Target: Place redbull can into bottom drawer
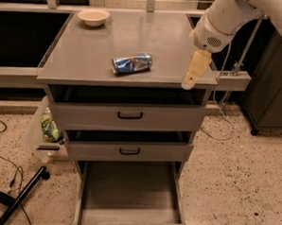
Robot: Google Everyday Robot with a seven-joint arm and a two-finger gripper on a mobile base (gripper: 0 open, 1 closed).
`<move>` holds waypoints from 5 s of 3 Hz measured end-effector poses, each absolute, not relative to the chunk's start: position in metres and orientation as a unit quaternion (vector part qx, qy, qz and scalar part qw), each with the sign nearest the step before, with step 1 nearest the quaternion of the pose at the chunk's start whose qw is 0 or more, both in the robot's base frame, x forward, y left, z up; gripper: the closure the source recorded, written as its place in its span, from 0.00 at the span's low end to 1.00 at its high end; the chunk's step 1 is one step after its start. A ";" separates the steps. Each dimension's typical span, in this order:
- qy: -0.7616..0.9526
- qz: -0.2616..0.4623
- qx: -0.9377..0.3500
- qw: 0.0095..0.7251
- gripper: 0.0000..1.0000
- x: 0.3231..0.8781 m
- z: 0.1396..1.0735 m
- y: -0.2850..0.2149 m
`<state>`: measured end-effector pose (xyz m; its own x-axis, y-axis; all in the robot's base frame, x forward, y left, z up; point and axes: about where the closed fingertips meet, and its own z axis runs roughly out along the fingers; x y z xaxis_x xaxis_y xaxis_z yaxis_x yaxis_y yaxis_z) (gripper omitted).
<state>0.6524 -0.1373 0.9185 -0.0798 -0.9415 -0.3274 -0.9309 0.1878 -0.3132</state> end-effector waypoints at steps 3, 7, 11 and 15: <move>0.708 0.011 -0.654 0.268 0.00 0.732 0.893 -0.088; 0.655 0.061 -0.706 0.262 0.00 0.754 0.871 -0.028; 0.638 0.098 -0.726 0.237 0.19 0.769 0.843 0.002; 0.625 0.076 -0.725 0.279 1.00 0.750 0.879 0.000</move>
Offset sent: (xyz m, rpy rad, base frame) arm 0.0984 0.0481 -0.0209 0.0798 -0.0633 0.0549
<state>0.7503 0.0002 0.8794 0.2063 -0.8643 -0.4588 -0.9486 -0.0617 -0.3103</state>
